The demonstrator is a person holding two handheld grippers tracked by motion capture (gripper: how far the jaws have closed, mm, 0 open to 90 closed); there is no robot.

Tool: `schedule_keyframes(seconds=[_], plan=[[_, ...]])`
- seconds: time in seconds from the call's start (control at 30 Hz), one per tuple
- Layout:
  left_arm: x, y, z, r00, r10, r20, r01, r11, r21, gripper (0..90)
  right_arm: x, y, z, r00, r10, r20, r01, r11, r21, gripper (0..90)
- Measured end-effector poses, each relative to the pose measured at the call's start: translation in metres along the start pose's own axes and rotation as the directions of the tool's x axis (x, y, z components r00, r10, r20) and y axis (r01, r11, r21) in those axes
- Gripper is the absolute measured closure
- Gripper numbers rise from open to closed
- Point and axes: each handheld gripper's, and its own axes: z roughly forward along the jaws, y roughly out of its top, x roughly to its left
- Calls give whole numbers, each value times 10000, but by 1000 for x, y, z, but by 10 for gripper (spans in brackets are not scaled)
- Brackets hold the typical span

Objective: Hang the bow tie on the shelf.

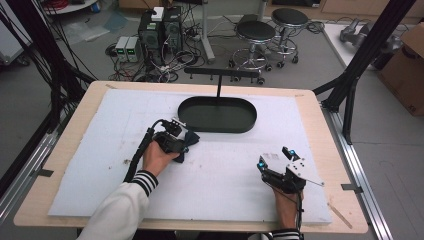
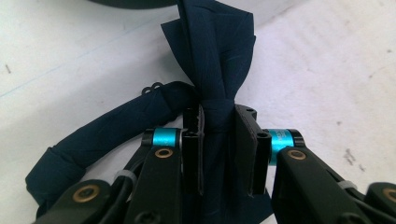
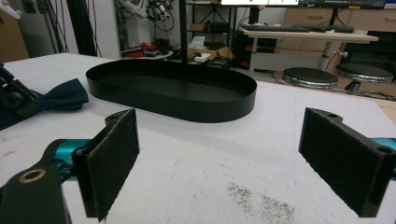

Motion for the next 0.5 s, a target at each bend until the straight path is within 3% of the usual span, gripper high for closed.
schedule_keyframes(seconds=[0.3, 0.5], plan=[[-1, 1, -10, 9983, -109, 572, 159, 9961, -871, 741, 0, 0, 0, 10000, -37, 9, 37, 10000, 11, 113], [1, 2, -21, 9970, -126, 768, 248, 9869, -1597, 741, 0, 0, 0, 10000, -43, 18, 43, 10000, 10, 114]])
